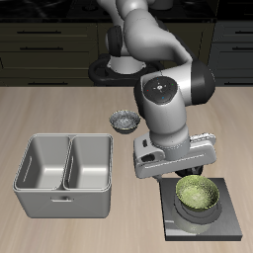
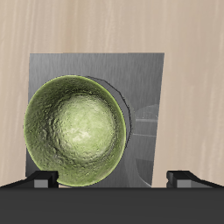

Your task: Place the green bowl on the flat stove and turn on the flat stove

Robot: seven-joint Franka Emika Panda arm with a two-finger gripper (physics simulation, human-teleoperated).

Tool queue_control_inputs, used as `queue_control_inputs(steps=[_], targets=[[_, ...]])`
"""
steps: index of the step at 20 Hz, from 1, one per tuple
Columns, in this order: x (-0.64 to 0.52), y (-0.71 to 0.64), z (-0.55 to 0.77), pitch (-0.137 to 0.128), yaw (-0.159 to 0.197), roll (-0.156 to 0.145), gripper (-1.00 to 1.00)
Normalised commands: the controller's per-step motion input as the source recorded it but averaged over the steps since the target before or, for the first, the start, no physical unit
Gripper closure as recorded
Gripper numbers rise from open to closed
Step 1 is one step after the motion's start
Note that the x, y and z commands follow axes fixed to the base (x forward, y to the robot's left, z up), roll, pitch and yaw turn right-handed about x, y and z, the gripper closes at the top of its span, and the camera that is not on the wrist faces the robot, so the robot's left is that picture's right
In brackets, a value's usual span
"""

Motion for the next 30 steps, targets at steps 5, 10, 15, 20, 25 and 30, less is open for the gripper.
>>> queue_control_inputs(steps=[5,10,15,20,25,30], targets=[[-0.39,0.12,0.26,0.037,0.025,-0.120,-1.00],[-0.43,0.21,0.27,-0.038,0.067,-0.131,-1.00],[-0.37,0.18,0.08,-0.013,0.024,-0.058,-1.00],[-0.33,0.10,0.12,0.013,-0.070,-0.065,-1.00],[-0.31,0.11,0.12,0.024,-0.096,-0.025,-1.00],[-0.15,0.01,0.00,0.008,-0.052,-0.011,-1.00]])
